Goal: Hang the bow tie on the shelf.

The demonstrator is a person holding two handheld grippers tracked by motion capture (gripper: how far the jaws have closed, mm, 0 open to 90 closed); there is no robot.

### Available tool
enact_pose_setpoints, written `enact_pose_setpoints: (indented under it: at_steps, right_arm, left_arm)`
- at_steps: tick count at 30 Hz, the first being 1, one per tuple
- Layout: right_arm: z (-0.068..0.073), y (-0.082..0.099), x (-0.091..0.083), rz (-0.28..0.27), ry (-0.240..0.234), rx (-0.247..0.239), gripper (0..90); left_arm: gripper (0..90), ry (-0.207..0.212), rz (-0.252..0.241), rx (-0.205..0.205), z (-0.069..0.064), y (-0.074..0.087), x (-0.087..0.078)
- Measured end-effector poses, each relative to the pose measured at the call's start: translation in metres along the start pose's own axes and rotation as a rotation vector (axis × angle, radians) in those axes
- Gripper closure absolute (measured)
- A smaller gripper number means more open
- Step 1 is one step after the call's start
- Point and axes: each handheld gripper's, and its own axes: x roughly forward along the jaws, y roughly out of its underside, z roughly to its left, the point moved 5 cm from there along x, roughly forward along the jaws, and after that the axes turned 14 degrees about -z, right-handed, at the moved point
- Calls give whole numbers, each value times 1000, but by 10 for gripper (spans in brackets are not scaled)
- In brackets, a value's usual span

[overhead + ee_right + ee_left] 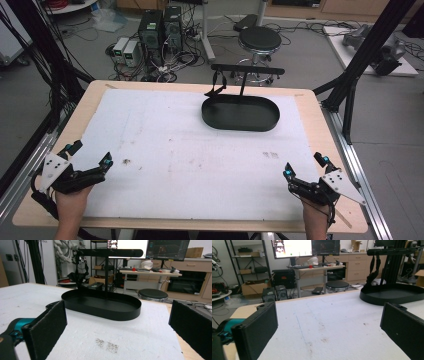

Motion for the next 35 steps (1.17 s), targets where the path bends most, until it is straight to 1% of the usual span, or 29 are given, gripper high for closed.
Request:
enact_pose_setpoints:
  at_steps: [7,11,12,14,20,25,29,35]
  right_arm:
    - [-3,0,-1,-8,12,1,7]
    - [-2,-1,-1,-9,13,-4,7]
    - [-2,0,-1,-7,12,2,7]
    - [-2,0,-1,-7,13,-3,7]
    - [-2,0,-1,-10,9,-6,7]
    - [-2,0,-2,-11,7,6,7]
    - [-2,-1,-2,-16,6,4,7]
    - [-2,-1,-1,-20,-1,8,7]
  left_arm:
    - [17,-8,-3,-7,3,3,1]
    - [17,-17,-9,-25,6,4,0]
    - [17,-19,-9,-26,7,4,0]
    - [17,-22,-16,-31,8,3,0]
    - [17,-22,-12,-29,9,3,-1]
    - [17,-26,-13,-30,9,4,0]
    - [17,-29,-15,-27,9,4,-1]
    - [17,-24,-6,-31,10,5,-1]
